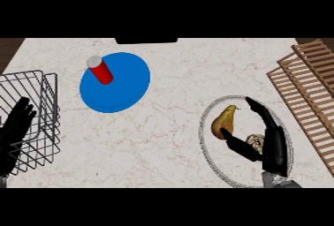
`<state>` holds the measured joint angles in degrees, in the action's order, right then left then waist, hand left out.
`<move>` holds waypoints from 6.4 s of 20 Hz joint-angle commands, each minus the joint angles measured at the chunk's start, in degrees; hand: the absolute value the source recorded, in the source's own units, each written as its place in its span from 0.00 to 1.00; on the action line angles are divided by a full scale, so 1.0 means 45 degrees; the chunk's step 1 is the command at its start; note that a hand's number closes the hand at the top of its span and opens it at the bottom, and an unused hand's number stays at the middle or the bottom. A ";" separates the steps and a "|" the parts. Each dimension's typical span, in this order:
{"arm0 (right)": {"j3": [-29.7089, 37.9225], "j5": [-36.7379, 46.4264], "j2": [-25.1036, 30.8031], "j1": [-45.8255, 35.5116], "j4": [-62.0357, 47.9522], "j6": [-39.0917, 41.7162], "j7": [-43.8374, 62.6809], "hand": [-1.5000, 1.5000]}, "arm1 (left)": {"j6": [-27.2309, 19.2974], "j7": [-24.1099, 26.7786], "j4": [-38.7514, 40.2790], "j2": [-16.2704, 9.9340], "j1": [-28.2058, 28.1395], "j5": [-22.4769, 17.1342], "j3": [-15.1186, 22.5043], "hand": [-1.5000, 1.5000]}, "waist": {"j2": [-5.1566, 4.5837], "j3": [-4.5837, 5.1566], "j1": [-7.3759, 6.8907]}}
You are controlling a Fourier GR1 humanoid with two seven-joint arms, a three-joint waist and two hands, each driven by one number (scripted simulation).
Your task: Pick the cupcake from the placemat and place it in the tiered shelf
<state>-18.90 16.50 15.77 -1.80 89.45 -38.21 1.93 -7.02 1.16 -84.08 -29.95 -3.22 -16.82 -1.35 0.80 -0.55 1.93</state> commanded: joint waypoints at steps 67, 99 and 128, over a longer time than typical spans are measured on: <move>-0.1055 0.8438 0.2496 -0.0610 -0.0453 1.0301 0.9403 1.00 | 0.1424 -0.1147 -0.0176 0.1258 -0.0423 0.0927 -0.0730 0.50 | -0.0170 0.0122 -0.0481; 0.4493 1.4966 -0.2910 -0.8844 0.3765 1.1037 1.7847 1.00 | 0.1761 -0.1781 -0.0263 0.1674 -0.0554 0.1507 -0.1189 0.50 | -0.0056 0.0168 -0.0234; 1.0040 2.0324 -0.0585 -1.4218 0.1511 1.6789 1.2872 1.00 | 0.2356 -0.1853 -0.0234 0.2185 0.0019 0.1899 -0.1715 0.50 | -0.0162 0.0145 -0.0339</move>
<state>24.19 106.23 10.59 -63.79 98.50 31.90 55.25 3.00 -8.17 -88.80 -23.15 -2.66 -7.40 -10.52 0.72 -0.95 0.38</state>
